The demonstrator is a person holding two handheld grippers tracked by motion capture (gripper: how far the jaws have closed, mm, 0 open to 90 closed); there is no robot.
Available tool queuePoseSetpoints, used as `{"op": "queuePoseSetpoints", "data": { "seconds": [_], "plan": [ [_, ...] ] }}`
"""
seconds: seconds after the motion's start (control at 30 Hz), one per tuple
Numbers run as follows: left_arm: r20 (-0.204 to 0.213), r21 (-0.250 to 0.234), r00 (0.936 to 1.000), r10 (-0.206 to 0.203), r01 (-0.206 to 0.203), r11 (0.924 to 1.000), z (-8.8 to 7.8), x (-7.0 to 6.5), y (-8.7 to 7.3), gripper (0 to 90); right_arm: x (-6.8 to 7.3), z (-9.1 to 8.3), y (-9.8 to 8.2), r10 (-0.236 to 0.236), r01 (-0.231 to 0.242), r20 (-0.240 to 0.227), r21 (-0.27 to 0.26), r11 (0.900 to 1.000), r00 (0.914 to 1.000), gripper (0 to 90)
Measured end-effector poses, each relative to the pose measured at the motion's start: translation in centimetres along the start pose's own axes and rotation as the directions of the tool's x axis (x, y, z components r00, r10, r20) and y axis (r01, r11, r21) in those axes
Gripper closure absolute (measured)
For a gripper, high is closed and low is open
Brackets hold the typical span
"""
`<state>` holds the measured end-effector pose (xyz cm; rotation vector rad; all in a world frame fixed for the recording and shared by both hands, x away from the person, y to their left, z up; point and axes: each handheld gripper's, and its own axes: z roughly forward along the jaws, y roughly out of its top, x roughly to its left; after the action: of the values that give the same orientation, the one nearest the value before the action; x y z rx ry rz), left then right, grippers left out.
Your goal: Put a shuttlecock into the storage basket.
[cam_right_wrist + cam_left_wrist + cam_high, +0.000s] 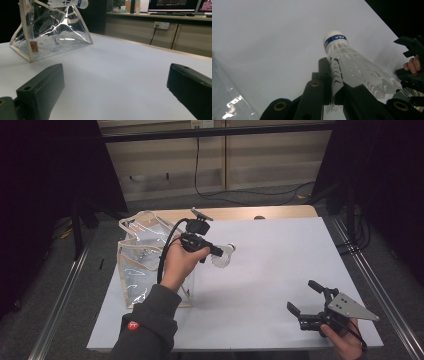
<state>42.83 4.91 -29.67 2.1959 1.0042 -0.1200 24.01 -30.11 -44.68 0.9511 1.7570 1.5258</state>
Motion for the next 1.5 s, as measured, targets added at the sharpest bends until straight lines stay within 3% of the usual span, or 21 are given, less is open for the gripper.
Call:
{"op": "queuePoseSetpoints", "data": {
  "seconds": [1.5],
  "plan": [
    [-0.038, -0.016, 0.9992, -0.010, 0.009, 0.9998, -4.9, 0.6, 1.6, 89.0, 0.0, 0.0, 0.0, -0.002, 0.002, -0.001, 0.001, 1.000, 1.0000, 1.2]
  ]
}}
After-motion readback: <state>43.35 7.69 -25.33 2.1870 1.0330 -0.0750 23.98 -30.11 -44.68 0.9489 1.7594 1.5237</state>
